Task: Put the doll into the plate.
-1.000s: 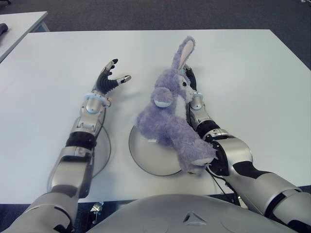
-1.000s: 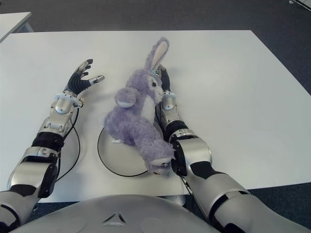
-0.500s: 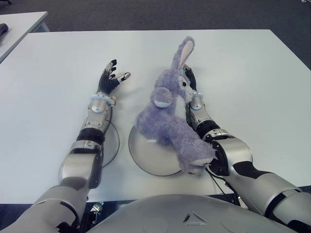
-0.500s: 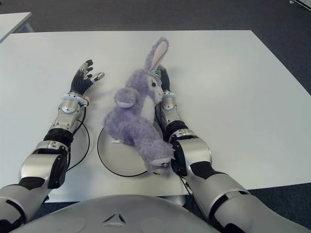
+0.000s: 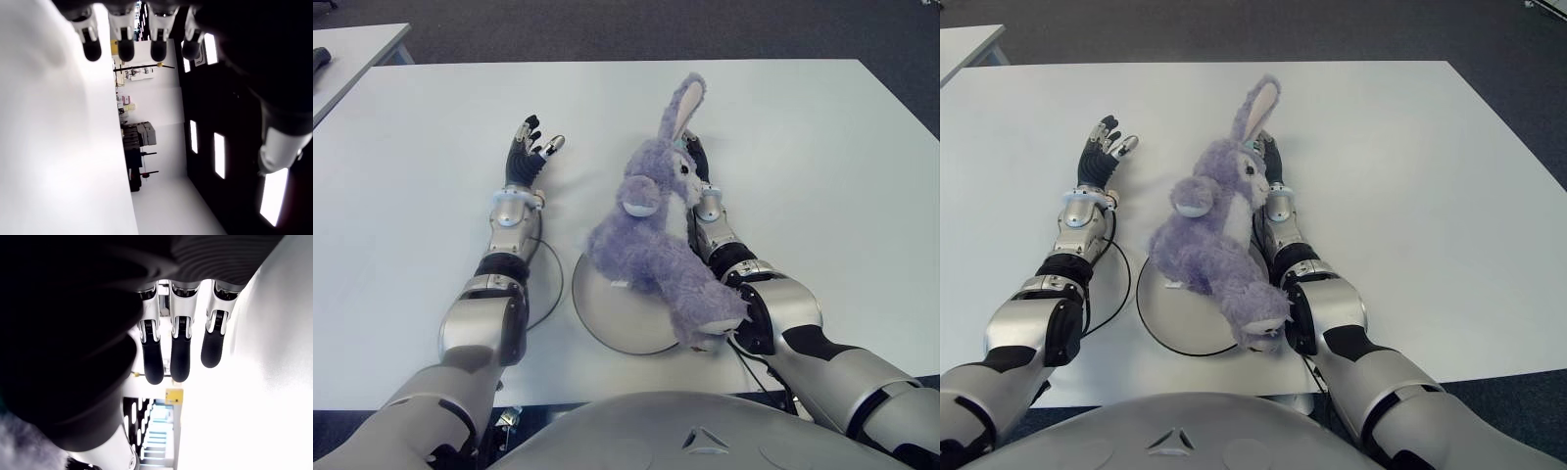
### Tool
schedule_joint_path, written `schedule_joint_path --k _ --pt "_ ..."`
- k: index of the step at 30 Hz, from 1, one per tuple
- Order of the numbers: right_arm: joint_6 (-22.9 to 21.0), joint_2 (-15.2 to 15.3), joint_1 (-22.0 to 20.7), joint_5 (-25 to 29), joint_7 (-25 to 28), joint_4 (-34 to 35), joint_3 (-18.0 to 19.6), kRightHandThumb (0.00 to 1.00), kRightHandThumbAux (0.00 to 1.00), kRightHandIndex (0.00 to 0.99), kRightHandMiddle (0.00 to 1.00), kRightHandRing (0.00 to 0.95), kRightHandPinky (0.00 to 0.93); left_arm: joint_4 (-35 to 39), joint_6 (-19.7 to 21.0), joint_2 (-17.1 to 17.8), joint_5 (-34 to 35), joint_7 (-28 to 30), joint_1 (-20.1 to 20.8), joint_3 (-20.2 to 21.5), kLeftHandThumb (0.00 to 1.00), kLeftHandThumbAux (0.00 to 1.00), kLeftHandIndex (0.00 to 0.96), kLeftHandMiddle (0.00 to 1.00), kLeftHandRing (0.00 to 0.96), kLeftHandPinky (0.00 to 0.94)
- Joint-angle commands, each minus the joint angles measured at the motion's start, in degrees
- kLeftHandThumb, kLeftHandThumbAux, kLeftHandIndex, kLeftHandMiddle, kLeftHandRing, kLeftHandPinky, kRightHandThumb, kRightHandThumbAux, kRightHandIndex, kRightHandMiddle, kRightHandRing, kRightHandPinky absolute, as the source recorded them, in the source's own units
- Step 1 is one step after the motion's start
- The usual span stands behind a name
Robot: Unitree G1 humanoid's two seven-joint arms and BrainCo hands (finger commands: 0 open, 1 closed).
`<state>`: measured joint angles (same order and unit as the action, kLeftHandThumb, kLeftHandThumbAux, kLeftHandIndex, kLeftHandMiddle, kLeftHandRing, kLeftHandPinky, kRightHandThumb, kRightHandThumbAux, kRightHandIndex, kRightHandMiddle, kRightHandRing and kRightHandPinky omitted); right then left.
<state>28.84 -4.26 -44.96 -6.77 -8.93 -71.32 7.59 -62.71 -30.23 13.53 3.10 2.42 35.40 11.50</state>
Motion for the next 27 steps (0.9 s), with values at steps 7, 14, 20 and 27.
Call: schedule_joint_path --k 7,14,20,27 --pt "-4.92 -4.15 12.88 -1.25 -0.60 -6.92 -0.95 0.153 0.948 0.281 0.304 0.291 0.267 -8.28 -8.77 -4.61 4.55 -1.16 -7.46 5.46 0.039 0.572 0.000 0.010 0.000 0.000" --pt "-4.30 -3.91 13.04 -1.51 -0.42 -6.86 -1.30 0.141 0.957 0.279 0.307 0.293 0.254 -10.63 -12.11 -7.44 4.60 -4.88 -9.74 7.33 0.033 0.583 0.000 0.016 0.000 0.003" --pt "-4.12 -3.89 13.10 -1.51 -0.77 -6.82 -1.54 0.133 0.966 0.283 0.304 0.292 0.253 -11.50 -12.82 -9.12 4.44 -6.87 -11.10 8.34 0.026 0.579 0.000 0.024 0.006 0.019" --pt "-3.42 -3.66 13.26 -3.08 -2.19 -6.78 -3.33 0.111 0.957 0.283 0.313 0.295 0.249 -12.39 -11.79 -10.13 3.64 -8.46 -13.22 8.62 0.000 0.573 0.004 0.043 0.027 0.035"
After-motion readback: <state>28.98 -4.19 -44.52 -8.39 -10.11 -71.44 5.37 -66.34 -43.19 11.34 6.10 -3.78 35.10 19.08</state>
